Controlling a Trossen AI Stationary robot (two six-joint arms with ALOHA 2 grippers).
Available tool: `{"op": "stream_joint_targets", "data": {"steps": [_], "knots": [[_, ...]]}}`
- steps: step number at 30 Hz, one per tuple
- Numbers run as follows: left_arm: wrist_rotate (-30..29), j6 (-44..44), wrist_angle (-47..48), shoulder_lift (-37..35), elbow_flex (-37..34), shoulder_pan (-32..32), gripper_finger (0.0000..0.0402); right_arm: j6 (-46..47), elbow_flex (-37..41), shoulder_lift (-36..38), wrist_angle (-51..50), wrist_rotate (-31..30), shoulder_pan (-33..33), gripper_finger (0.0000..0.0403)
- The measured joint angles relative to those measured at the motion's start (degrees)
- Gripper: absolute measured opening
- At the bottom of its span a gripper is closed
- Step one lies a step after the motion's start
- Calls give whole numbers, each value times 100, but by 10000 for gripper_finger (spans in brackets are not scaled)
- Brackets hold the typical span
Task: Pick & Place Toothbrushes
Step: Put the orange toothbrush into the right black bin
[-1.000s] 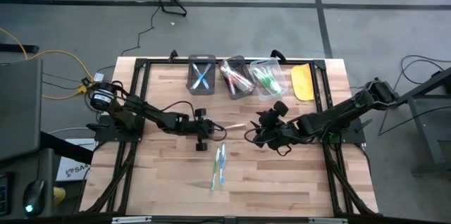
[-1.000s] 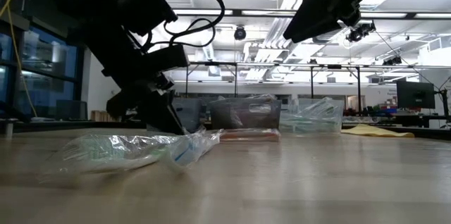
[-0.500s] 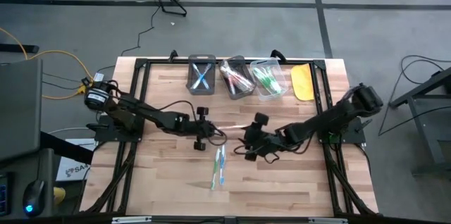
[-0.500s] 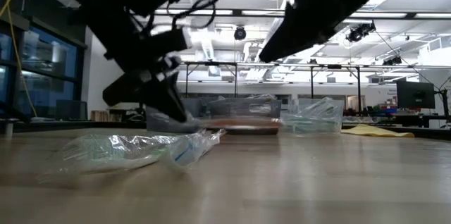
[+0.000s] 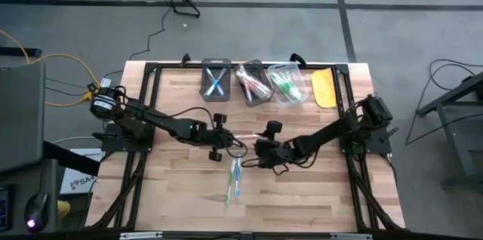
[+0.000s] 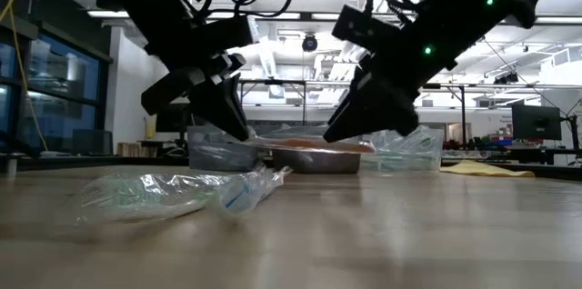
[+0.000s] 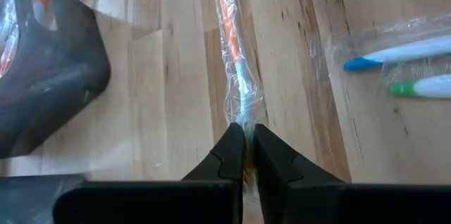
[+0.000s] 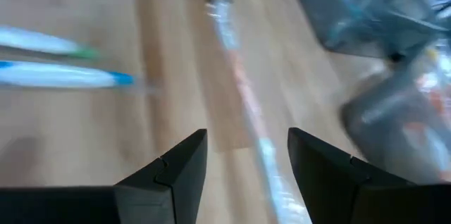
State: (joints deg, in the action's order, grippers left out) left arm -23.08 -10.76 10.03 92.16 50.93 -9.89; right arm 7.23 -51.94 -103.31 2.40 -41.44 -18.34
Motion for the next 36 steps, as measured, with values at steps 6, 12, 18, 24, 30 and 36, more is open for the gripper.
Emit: {"op": "stream_joint_targets", "data": {"steps": [6,12,18,24,30,36], "knots": [[1,-3,2,-1,5,0,7,-130,0,-11,-219,6,228,191],[2,-11,-3,-2,5,0,7,-139,0,-17,-287,517,465,182],[5,-10,-3,-4,5,0,7,-130,0,-17,-304,626,533,121],[-2,-15,-5,-9,7,2,8,-154,0,-19,-320,825,517,22],[-122,-338,48,-9,13,4,74,-31,0,-19,-309,927,517,17],[-646,-107,736,-379,22,12,171,414,-4,270,-692,616,613,17]]}}
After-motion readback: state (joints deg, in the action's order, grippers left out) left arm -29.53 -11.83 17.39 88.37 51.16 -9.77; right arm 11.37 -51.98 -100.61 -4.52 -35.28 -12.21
